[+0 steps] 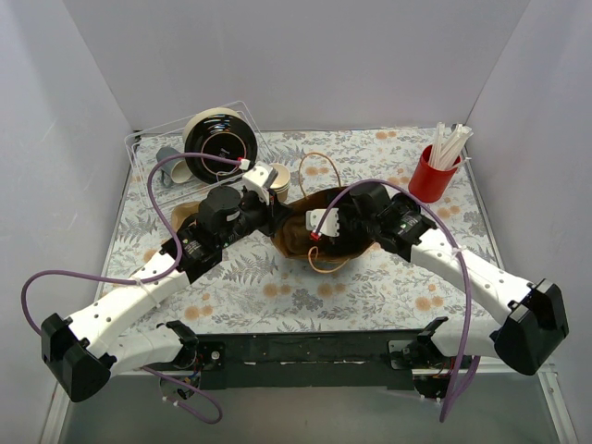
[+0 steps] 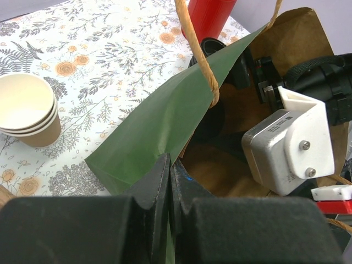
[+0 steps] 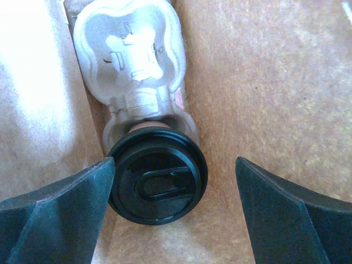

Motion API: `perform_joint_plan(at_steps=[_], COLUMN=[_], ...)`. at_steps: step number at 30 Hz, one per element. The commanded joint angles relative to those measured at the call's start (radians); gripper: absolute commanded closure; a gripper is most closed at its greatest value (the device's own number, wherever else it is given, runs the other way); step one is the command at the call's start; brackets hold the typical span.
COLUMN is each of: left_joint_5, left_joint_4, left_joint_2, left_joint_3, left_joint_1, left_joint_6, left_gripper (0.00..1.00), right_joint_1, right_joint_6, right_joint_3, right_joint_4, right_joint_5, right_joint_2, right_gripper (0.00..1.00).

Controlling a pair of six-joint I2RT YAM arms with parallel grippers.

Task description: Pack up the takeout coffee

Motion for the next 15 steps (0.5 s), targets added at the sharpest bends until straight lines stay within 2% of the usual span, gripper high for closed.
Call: perform_joint_plan(at_steps=[1, 15], left_joint_5=[0.003, -0.004], left_joint_4=[-0.019, -0.05], left_joint_2=[0.002, 0.019], left_joint_3=[0.021, 0.047], left_joint_1=[0.0, 0.0], left_joint_6=[0.015, 0.018], left_gripper=[1.0, 1.0], right_joint_1=[-0.006, -0.006], right_joint_6=[-0.004, 0.016], right_joint_3=[-0.011, -0.011], right_joint_4=[0.021, 0.009], right_joint_5=[-0.032, -0.054], right_joint_2=[-0.041, -0.107], right_gripper=[0.01, 0.02])
